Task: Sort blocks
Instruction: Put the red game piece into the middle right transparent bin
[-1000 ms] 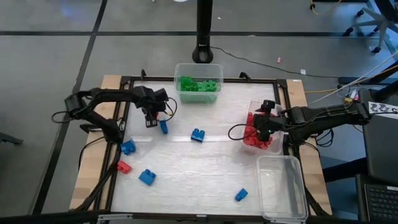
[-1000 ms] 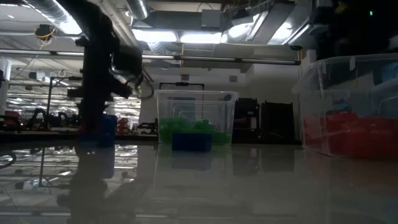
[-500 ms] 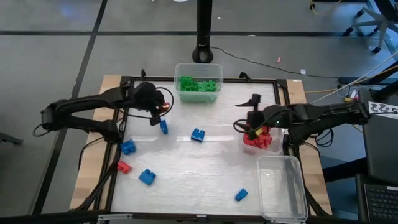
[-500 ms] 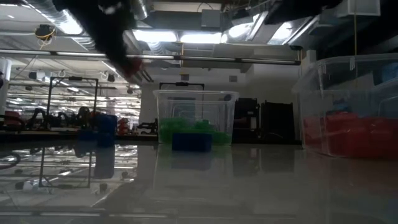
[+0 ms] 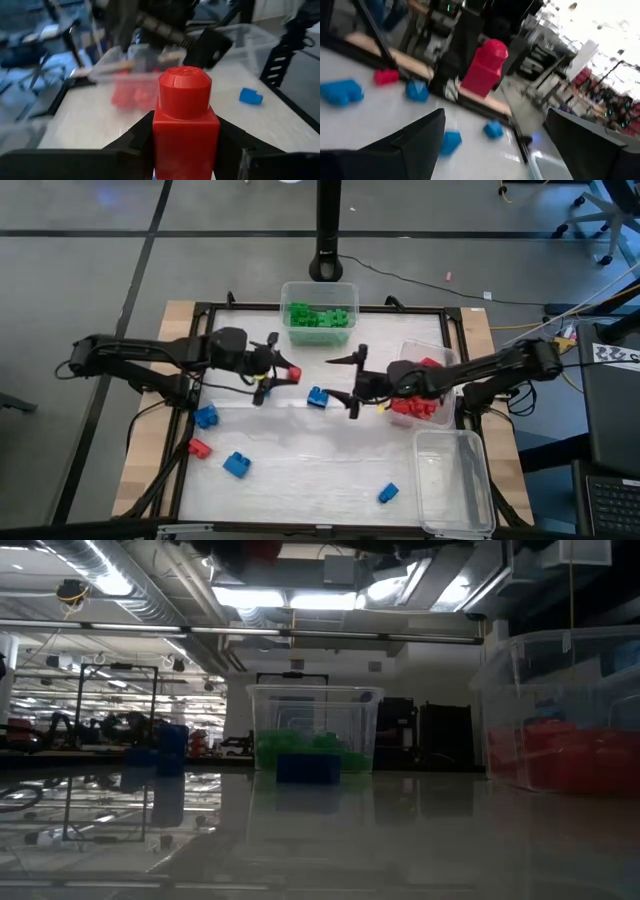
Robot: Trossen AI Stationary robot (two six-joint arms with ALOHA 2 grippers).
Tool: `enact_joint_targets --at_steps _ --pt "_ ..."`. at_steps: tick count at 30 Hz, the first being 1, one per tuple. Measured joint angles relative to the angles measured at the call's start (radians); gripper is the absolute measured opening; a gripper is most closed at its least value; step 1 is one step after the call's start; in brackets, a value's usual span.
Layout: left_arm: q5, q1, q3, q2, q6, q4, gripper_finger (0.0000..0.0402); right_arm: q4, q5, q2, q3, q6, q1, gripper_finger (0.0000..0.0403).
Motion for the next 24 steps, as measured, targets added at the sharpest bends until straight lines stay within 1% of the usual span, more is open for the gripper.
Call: enact_joint_targets --at_steps 4,8,10,14,21,24 --pt "-0.002 -0.053 0.0 0.042 0.027 0.072 0.0128 0.181 -0.052 0.075 0.001 0.01 -0.001 0.0347" --pt "-0.004 -0.08 0.0 0.087 0.044 0.121 0.0128 0.29 -0.122 0.122 0.001 0.049 -0.001 0.0346" --pt "-0.008 -0.087 0.0 0.113 0.052 0.144 0.0128 0.328 -0.135 0.139 0.001 0.077 -0.001 0.0346" --pt "-0.027 -0.09 0.0 0.154 0.058 0.185 0.0129 0.361 -0.172 0.165 0.001 0.117 -0.001 0.0346" --pt "-0.031 -0.09 0.0 0.183 0.081 0.235 0.0129 0.361 -0.191 0.181 0.001 0.147 -0.007 0.0346" --pt "-0.031 -0.09 0.0 0.185 0.084 0.241 0.0129 0.362 -0.196 0.18 0.001 0.147 -0.007 0.0331"
